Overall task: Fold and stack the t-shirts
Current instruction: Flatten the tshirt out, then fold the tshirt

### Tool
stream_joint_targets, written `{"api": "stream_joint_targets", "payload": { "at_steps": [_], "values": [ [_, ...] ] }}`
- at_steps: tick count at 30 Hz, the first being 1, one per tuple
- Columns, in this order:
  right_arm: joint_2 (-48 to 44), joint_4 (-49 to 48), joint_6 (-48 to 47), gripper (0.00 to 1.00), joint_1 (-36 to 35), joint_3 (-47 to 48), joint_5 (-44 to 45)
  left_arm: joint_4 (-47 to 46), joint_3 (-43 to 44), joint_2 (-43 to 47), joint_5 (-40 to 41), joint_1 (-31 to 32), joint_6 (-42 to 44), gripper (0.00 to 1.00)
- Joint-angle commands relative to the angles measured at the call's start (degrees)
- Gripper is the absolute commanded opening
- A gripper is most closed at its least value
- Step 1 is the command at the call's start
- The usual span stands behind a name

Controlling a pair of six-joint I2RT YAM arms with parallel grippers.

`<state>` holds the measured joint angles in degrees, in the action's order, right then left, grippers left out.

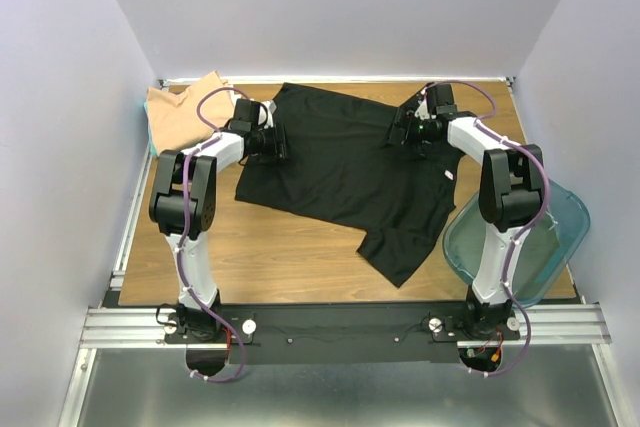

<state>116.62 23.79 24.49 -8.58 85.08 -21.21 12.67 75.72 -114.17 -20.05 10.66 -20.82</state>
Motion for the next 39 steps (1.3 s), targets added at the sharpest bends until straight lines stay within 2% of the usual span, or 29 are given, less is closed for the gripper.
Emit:
{"api": "stream_joint_targets", "payload": {
  "at_steps": [1, 16, 22, 25, 30, 35, 39],
  "values": [
    [2.1, 0.2, -1.1, 1.0, 0.1, 0.1, 3.5, -0.7, 0.0, -1.9, 1.9, 0.2, -0.6, 0.68],
    [9.9, 0.4, -0.5, 1.0, 0.1, 6.4, 4.3, 4.7, 11.5, -9.4, 4.8, -0.5, 1.6, 0.69],
    [9.7, 0.6, -0.7, 1.0, 0.1, 8.5, 3.2, 4.0, 11.6, -4.1, 5.4, -0.5, 2.0, 0.69],
    [8.7, 1.1, -0.7, 1.0, 0.1, 9.2, 2.7, 3.3, 9.4, 2.5, 7.6, -0.5, 1.9, 0.69],
    [5.3, 1.8, -0.6, 1.0, 0.1, 9.3, 2.8, 3.2, 0.5, 13.9, 15.5, -1.1, 0.9, 0.69],
    [-0.3, 2.3, -0.2, 1.0, 0.1, 5.9, 2.8, 2.9, -9.3, 18.4, 16.6, -4.1, 0.3, 0.66],
    [-6.1, 2.4, -0.2, 1.0, -0.1, 0.8, 3.0, 1.2, -16.7, 21.2, 17.0, -7.1, -0.1, 0.59]
  ]
}}
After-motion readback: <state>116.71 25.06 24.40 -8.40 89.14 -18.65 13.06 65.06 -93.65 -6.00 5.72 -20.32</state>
